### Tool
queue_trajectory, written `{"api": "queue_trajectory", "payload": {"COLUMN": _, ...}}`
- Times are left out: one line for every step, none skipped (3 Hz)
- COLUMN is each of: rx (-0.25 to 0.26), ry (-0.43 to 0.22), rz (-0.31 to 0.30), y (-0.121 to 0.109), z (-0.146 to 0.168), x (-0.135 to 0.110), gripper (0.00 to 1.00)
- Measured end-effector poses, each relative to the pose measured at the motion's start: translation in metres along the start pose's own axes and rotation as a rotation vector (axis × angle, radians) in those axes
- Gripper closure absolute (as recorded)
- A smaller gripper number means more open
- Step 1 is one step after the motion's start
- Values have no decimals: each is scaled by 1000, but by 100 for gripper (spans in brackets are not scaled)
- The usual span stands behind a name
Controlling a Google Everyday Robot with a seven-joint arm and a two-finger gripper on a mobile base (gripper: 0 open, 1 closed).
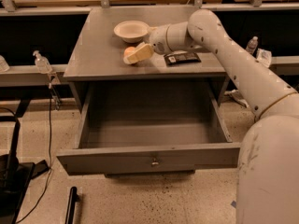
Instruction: Place orange into top drawer
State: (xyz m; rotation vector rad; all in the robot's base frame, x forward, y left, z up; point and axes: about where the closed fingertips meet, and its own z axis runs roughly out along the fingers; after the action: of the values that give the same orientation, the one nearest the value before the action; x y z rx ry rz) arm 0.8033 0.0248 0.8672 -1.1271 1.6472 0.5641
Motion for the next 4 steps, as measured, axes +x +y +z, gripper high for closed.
{"api": "queue_trajectory", "payload": {"rx": -26, "ry": 5, "rz": 20, "y": 8, "z": 7, "x": 5, "gripper": 0}}
{"api": "queue_trajectory", "payload": {"rx": -38, "ry": 30, "rz": -1, "y": 16, "z": 14, "x": 5, "gripper": 15}}
{"api": "queue_trajectory", "payload": {"rx": -40, "ry": 59, "rz": -27, "y": 21, "z": 11, "x": 7, "gripper": 38}}
{"api": "queue_trajectory", "payload": {"rx": -21, "ry": 76, "rz": -10, "y": 22, "z": -1, "x": 16, "gripper": 60}}
